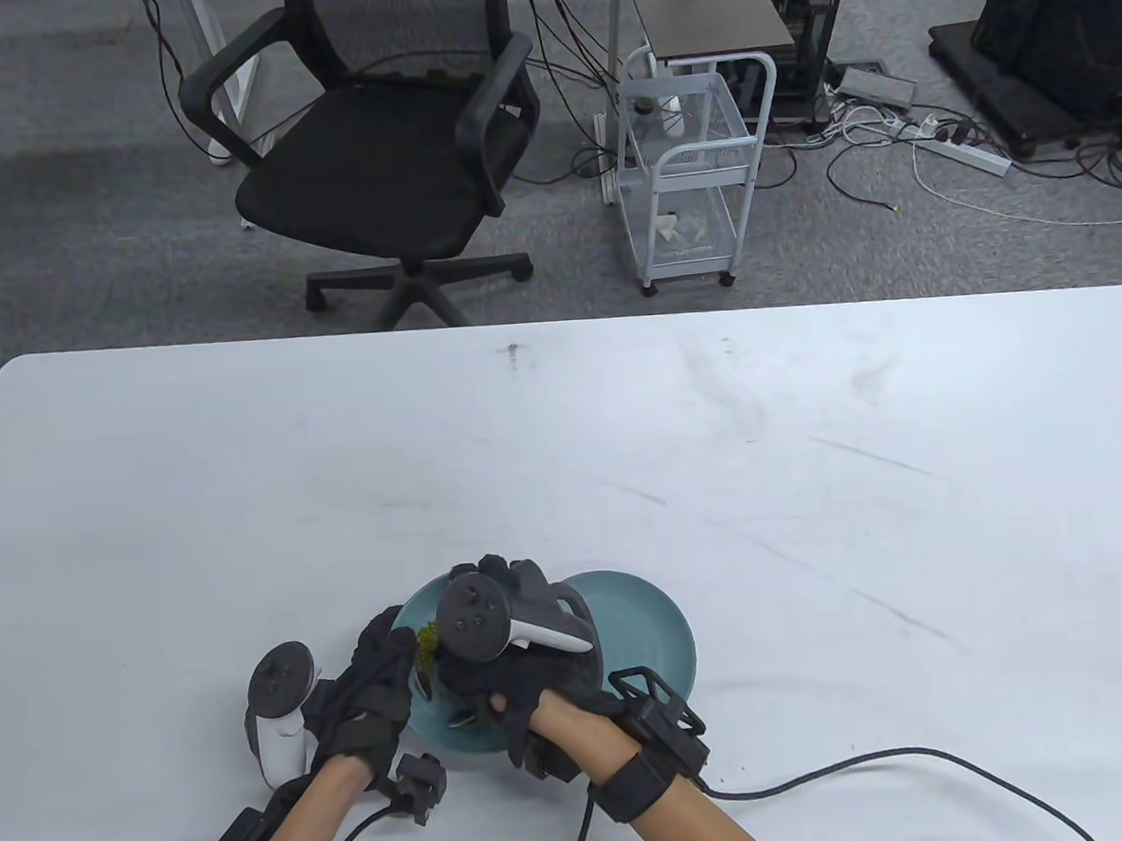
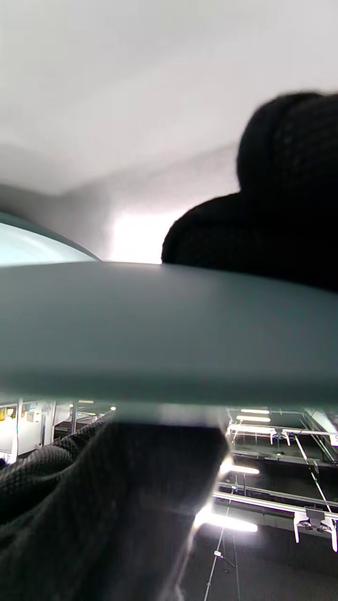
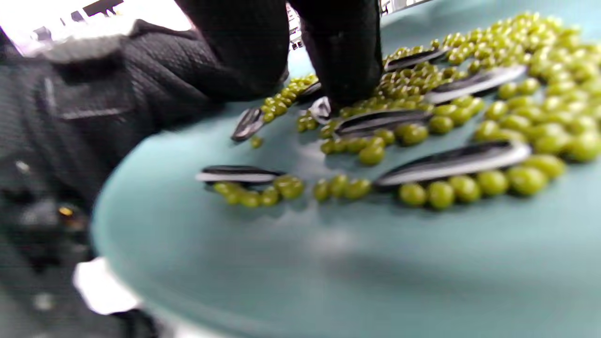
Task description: Pick sunflower seeds with hand pinch into plate
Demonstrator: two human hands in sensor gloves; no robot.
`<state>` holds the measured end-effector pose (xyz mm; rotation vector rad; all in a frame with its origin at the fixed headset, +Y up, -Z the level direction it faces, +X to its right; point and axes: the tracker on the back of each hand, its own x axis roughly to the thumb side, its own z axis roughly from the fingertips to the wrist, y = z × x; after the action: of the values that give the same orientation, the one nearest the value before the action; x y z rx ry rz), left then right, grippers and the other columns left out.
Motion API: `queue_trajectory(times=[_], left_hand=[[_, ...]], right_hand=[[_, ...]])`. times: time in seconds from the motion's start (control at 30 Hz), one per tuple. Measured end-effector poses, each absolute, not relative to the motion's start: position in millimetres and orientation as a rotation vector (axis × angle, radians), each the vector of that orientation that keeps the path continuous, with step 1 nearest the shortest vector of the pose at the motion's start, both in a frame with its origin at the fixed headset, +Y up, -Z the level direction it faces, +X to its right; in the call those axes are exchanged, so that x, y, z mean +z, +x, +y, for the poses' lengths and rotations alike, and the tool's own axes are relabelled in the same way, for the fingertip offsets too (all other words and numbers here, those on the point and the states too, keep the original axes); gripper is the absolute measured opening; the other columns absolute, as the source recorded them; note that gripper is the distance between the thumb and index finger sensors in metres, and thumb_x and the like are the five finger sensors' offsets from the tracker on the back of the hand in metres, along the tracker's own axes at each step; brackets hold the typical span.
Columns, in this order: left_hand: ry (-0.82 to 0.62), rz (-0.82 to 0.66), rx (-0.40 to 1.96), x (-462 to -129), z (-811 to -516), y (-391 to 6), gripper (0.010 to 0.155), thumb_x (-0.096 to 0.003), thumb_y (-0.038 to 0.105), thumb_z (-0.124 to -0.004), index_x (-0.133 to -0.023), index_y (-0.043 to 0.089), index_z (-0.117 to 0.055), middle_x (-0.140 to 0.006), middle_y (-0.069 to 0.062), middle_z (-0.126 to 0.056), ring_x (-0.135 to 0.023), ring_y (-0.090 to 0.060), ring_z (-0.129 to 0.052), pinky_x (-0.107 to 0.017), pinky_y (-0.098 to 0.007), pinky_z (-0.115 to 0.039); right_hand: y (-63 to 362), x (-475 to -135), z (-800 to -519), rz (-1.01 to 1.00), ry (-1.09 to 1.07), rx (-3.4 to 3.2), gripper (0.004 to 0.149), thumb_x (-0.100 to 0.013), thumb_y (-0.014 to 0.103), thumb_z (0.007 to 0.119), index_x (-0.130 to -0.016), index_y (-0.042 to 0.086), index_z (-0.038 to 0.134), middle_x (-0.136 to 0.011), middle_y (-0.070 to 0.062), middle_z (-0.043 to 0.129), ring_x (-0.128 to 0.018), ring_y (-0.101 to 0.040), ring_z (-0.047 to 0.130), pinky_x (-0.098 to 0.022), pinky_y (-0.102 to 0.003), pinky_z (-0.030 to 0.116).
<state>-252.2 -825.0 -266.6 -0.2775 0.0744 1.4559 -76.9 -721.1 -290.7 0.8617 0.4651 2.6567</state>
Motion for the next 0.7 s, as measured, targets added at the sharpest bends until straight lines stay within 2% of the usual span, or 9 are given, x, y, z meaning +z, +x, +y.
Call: queue_trajectory(times=[0.07,0.27,0.7], left_hand=[[-0.275,0.073,1.442,-266,-824,-251,0.05,-0.0633,0.035,-0.057,-0.105,0.015,-0.04,-0.082,-0.015,-0.084,-0.044,-0.024,-0.105,-0.033,-0.039,-0.087],[-0.265,0.071,1.423,-266,-824,-250,0.05,-0.0626,0.035,-0.059,-0.105,0.014,-0.042,-0.081,-0.015,-0.085,-0.042,-0.024,-0.106,-0.032,-0.04,-0.087],[-0.271,0.041,1.406,-265,-824,-246,0.05,-0.0624,0.035,-0.059,-0.105,0.014,-0.043,-0.08,-0.016,-0.085,-0.042,-0.025,-0.105,-0.031,-0.04,-0.087]], right_hand=[[-83,-284,-722,0.416,0.888,2.712,0.044,-0.051,0.022,0.089,-0.077,-0.014,0.086,-0.108,-0.035,0.034,-0.095,-0.064,0.024,-0.062,-0.077,0.019],[-91,-276,-724,0.337,0.882,2.85,0.04,-0.049,0.02,0.092,-0.074,-0.011,0.088,-0.108,-0.035,0.042,-0.096,-0.064,0.031,-0.063,-0.077,0.024],[-84,-283,-727,0.425,0.845,2.776,0.035,-0.05,0.015,0.089,-0.072,-0.012,0.088,-0.108,-0.034,0.044,-0.096,-0.064,0.033,-0.063,-0.077,0.026]])
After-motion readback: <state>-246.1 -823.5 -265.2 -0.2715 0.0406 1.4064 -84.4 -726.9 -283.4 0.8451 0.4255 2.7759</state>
